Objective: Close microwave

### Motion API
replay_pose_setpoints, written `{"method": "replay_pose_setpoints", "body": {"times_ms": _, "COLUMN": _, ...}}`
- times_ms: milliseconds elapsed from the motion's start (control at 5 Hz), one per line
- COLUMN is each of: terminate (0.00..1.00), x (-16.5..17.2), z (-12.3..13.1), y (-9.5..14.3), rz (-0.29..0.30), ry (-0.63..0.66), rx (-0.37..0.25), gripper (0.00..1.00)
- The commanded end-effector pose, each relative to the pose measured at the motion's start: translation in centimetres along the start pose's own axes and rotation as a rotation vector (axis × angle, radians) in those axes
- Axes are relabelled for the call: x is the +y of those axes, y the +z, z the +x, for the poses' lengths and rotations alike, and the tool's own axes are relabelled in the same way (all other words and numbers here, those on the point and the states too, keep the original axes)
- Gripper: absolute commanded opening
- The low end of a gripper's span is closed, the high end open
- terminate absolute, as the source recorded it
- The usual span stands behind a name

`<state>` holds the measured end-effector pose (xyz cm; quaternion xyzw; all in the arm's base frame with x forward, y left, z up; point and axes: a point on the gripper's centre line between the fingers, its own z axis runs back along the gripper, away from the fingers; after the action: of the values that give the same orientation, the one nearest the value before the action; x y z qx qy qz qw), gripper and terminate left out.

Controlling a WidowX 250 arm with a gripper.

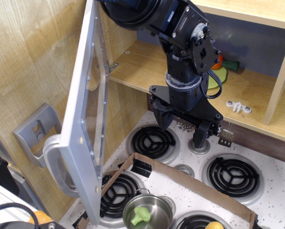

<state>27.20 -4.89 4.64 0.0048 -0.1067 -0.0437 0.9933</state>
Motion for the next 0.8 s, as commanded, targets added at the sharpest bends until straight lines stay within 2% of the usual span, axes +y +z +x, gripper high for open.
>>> {"method": "replay_pose_setpoints", "body": {"times_ms": 0, "terminate": 0.0, "x": 0.0, "z": 0.0, "y": 0.0, "rz": 0.0, "ry": 0.0, "rx": 0.0, "gripper": 1.0}}
{"method": "replay_pose_setpoints", "body": {"times_ms": 200, "terminate": 0.0, "x": 0.3, "z": -0.7, "y": 1.2, "rz": 0.006, "ry": -0.006, "rx": 0.003, "gripper": 1.0}}
{"method": "replay_pose_setpoints", "body": {"times_ms": 600, "terminate": 0.0, "x": 1.9, "z": -1.4, "y": 6.4, "rz": 0.091, "ry": -0.039, "rx": -0.008, "gripper": 1.0}}
